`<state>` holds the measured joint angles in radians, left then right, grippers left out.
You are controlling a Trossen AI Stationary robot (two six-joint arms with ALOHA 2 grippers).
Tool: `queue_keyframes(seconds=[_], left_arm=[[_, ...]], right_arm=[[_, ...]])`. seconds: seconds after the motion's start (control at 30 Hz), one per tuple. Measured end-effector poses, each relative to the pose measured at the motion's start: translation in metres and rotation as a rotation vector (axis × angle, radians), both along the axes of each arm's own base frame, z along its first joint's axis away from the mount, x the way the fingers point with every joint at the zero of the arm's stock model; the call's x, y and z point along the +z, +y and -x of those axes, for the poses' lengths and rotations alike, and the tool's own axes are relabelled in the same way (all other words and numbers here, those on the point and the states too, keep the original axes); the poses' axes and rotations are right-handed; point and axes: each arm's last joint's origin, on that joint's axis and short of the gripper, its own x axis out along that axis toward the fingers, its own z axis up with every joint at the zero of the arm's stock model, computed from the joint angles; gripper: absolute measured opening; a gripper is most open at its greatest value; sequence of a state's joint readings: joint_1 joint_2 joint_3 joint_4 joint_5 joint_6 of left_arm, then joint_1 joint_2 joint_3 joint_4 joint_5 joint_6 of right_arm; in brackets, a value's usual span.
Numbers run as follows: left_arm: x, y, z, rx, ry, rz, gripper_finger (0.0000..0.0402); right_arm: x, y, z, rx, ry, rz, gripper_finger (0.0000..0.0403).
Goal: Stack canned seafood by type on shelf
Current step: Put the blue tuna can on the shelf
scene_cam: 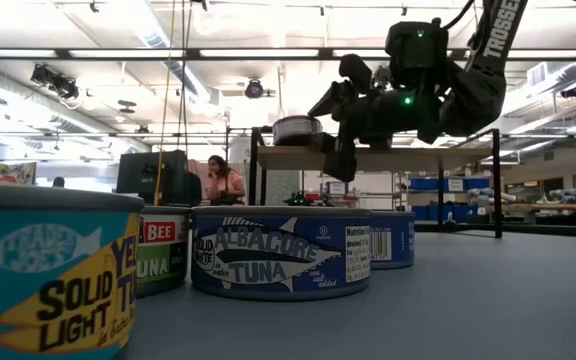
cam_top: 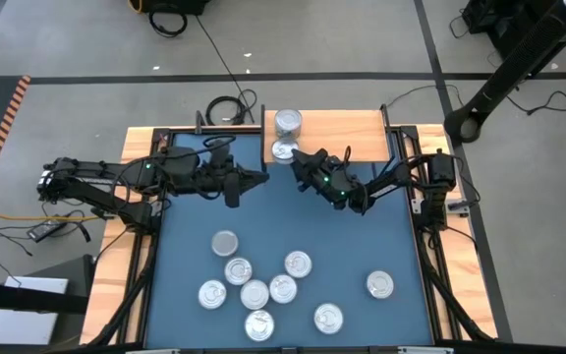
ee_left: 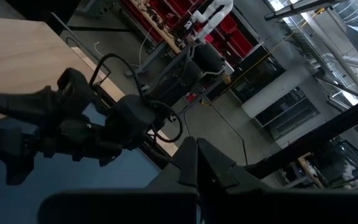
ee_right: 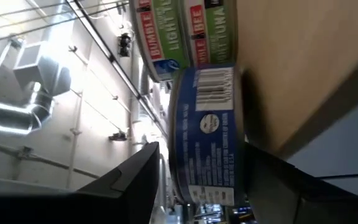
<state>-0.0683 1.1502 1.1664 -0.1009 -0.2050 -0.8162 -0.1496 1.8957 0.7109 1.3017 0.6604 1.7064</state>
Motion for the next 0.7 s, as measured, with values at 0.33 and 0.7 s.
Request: queue_keyframes(seconds=[0.33,0.7], left_arm=[[0.0,0.0,0.0,0.0,0.001,0.0,0.0001],[-0.004,-0.002,0.0,-0.063,0.036,0.001,0.0001]], right_arm=[[0.002,0.006,-0.002,0.045,-0.016,0.007,0.022],[0.003,0.01,-0.001,0.027,-0.048,-0.012,0.022]])
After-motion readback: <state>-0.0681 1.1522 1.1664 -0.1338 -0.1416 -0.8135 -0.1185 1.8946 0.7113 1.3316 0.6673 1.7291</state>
